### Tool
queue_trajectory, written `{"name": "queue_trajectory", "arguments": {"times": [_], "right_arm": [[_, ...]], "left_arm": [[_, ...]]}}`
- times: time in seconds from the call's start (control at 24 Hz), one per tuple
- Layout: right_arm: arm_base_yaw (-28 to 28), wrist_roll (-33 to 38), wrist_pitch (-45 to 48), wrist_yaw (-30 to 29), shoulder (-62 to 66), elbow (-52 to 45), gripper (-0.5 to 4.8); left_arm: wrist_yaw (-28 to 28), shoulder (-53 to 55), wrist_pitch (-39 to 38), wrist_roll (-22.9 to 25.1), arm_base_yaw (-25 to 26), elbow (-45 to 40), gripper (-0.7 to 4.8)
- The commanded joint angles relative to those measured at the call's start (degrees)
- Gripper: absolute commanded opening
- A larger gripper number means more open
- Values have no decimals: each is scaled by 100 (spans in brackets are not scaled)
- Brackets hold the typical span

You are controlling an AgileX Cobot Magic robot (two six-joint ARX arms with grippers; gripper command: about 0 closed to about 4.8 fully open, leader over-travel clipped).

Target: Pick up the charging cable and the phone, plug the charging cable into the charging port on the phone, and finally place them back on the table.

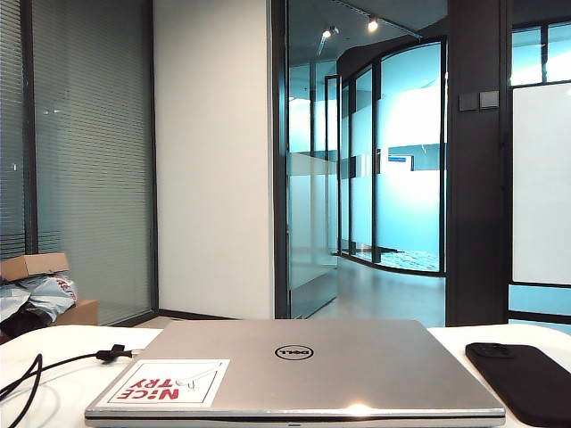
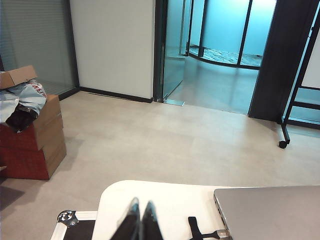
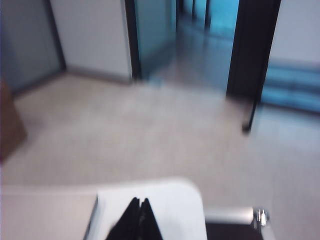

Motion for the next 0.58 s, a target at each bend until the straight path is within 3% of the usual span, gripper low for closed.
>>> {"name": "queue_trajectory", "arguments": {"times": [0.04,0.46,0.58], "right_arm": [[4,-13,188,319,-354,-240,-1],[2,-9,321,479,-1150,-997,-1],[4,-9,942,372,-1152,-1314,-1]], "left_arm": [[15,4,44,24,4,-2,-6],[15,4,44,24,4,-2,-6],[15,4,46,24,7,-2,-6]]}}
